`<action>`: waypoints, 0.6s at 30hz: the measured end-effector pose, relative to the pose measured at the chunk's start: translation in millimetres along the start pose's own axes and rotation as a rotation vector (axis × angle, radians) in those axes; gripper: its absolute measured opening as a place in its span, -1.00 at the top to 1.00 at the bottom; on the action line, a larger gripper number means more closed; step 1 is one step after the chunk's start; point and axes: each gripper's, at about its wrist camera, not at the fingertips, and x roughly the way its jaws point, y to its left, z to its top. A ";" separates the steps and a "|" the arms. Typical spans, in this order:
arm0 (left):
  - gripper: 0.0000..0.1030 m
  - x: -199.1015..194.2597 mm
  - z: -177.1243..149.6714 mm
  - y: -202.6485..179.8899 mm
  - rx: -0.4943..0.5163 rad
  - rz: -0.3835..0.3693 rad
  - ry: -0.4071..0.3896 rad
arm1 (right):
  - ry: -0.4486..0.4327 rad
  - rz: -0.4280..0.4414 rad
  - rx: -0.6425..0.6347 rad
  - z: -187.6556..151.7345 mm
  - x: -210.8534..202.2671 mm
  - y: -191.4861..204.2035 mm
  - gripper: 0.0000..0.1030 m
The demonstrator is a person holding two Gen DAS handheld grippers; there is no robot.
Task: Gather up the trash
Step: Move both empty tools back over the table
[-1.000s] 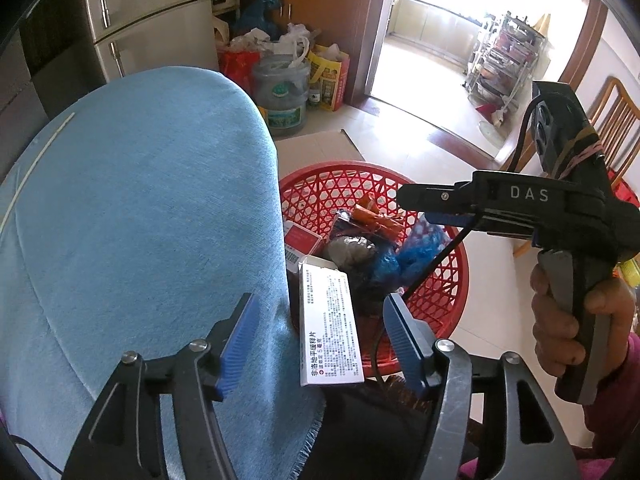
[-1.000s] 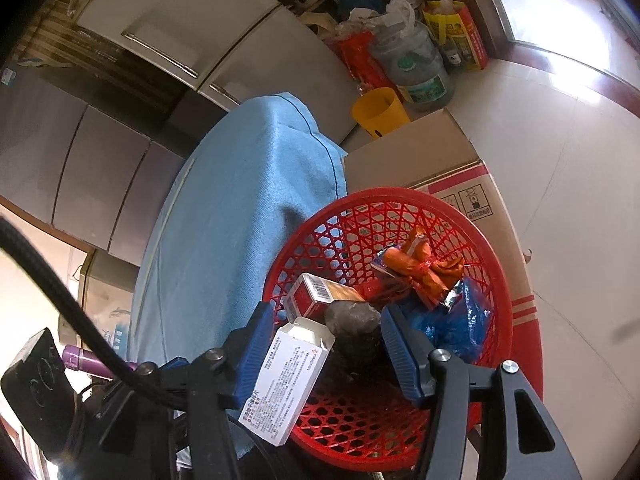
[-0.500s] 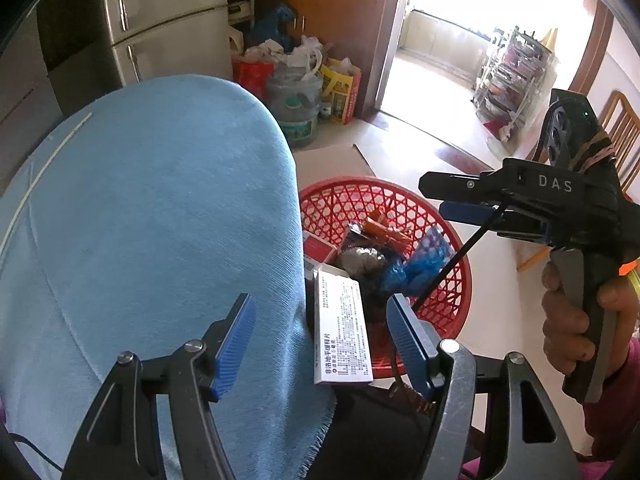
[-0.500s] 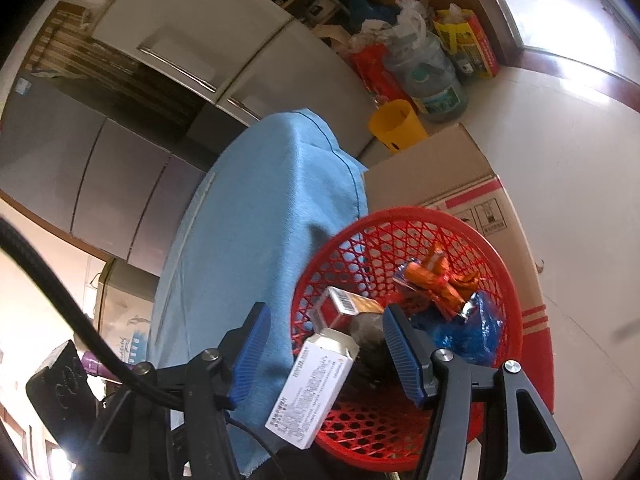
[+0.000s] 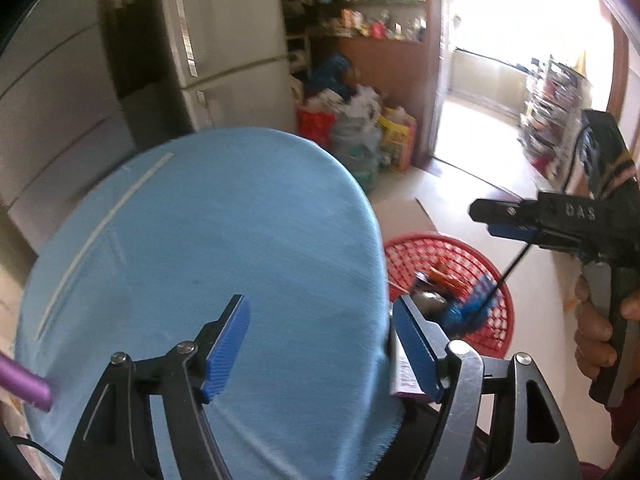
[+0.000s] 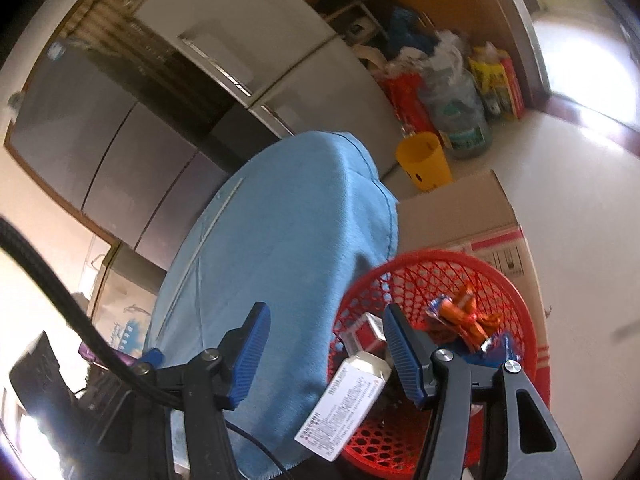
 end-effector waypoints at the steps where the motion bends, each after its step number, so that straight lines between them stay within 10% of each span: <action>1: -0.45 -5.5 0.8 6.7 -0.013 0.020 -0.011 | -0.004 -0.003 -0.018 1.0 -0.7 5.8 -0.21; 13: -0.48 -57.6 1.0 64.8 -0.107 0.206 -0.116 | -0.081 -0.002 -0.254 6.6 -12.3 95.9 -0.21; 18: -0.79 -81.4 -3.9 87.3 -0.163 0.312 -0.170 | -0.118 0.021 -0.333 7.0 -15.0 133.1 -0.28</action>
